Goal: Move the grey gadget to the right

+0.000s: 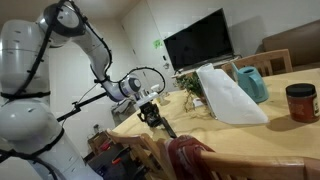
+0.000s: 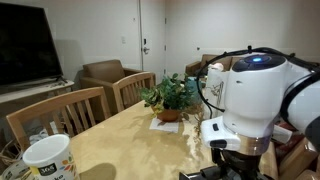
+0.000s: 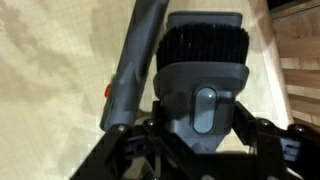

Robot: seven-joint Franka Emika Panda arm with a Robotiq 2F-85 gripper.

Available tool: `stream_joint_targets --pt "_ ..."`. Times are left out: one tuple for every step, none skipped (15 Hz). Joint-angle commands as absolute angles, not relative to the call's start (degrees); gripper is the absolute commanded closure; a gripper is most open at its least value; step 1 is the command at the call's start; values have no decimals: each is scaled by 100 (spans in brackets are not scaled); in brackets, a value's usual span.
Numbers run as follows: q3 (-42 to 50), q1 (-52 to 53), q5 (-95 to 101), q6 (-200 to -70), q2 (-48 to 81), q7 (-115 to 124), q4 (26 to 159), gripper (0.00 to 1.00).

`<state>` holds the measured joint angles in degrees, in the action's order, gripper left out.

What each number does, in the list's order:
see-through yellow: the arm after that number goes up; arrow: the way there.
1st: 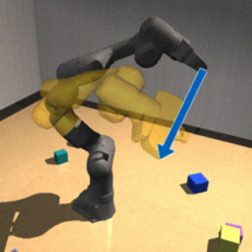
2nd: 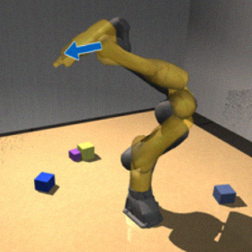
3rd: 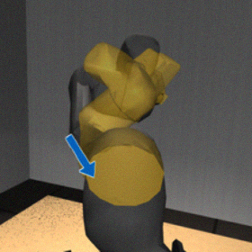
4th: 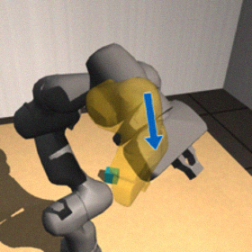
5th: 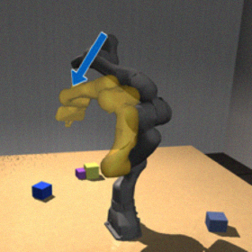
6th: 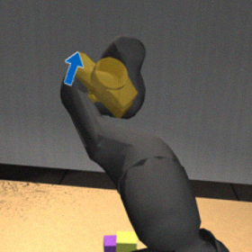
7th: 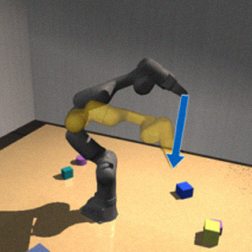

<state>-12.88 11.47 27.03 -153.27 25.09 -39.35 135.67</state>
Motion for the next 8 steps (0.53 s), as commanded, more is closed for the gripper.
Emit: stream_joint_targets --pt "-1297 1138 2692 -15315 2506 -3946 13563 32" --pt "-1297 1138 2692 -15315 2506 -3946 13563 32" --pt "-1297 1138 2692 -15315 2507 -3946 13562 57" --pt "-1298 1135 2689 -15310 2512 -3950 13559 57" --pt "-1296 1137 2688 -15288 2521 -3951 13551 57" --pt "-1295 1135 2687 -15275 2531 -3956 13544 57" --pt "-1283 1144 2690 -15248 2538 -3935 13534 57" --pt "-1288 1139 2687 -15234 2544 -3950 13528 57"
